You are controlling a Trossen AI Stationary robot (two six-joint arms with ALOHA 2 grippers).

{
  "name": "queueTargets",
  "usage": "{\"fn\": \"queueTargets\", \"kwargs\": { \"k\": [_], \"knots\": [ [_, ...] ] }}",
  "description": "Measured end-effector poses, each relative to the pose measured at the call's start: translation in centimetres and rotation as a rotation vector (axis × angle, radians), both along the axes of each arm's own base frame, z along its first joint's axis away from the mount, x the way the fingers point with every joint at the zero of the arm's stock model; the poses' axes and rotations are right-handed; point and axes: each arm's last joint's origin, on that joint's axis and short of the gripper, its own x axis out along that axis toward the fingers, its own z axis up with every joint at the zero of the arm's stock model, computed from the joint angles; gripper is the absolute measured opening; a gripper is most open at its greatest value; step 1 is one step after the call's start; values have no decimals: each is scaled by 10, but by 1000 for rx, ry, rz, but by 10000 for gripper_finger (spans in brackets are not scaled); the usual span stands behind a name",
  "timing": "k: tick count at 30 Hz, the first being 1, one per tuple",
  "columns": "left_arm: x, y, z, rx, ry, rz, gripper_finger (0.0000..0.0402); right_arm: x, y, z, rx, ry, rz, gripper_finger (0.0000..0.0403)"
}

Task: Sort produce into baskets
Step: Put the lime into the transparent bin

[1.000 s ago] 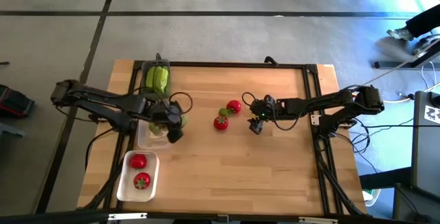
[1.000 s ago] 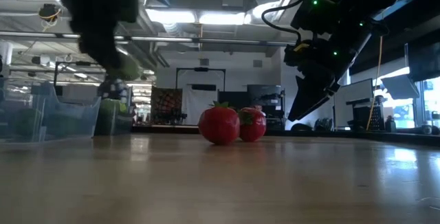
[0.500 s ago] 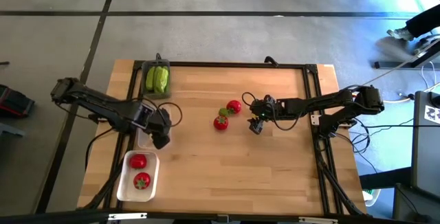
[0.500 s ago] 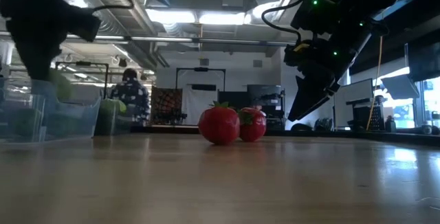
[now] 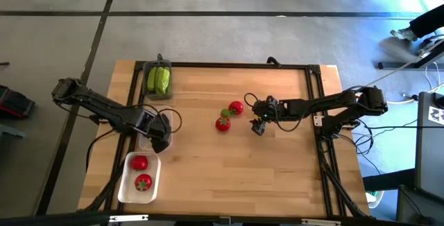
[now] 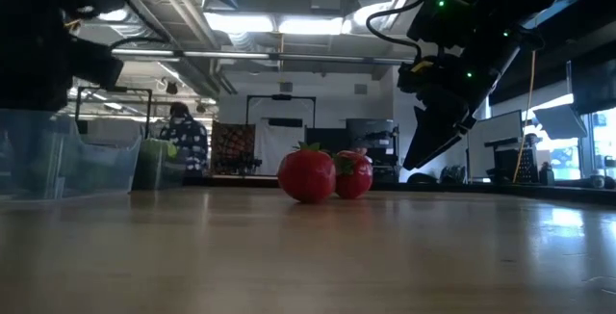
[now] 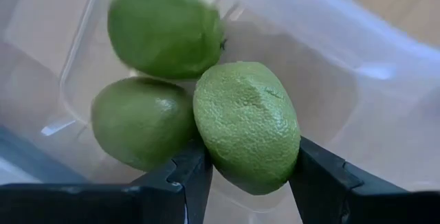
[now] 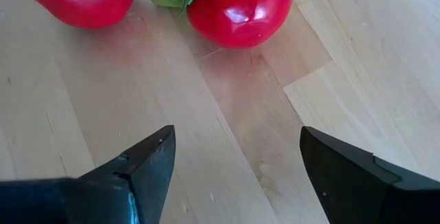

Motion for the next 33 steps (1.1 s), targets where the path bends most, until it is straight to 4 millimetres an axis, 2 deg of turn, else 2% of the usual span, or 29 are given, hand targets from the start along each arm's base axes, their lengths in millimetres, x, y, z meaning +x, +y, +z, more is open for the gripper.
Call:
{"fn": "queueTargets", "kwargs": {
  "k": [5, 12, 16, 33],
  "knots": [
    [-4, 2, -7, 35, 18, 36, 175, 0, 0, 0, 0, 0, 0, 292],
    [-4, 3, -7, 68, 8, 37, 241, 0, 0, 0, 0, 0, 0, 292],
    [-3, 3, -5, 56, 12, 12, 263, 0, 0, 0, 0, 0, 0, 292],
    [20, 1, 34, 62, -139, -84, 266, 0, 0, 0, 0, -5, 0, 292]
  ]
}}
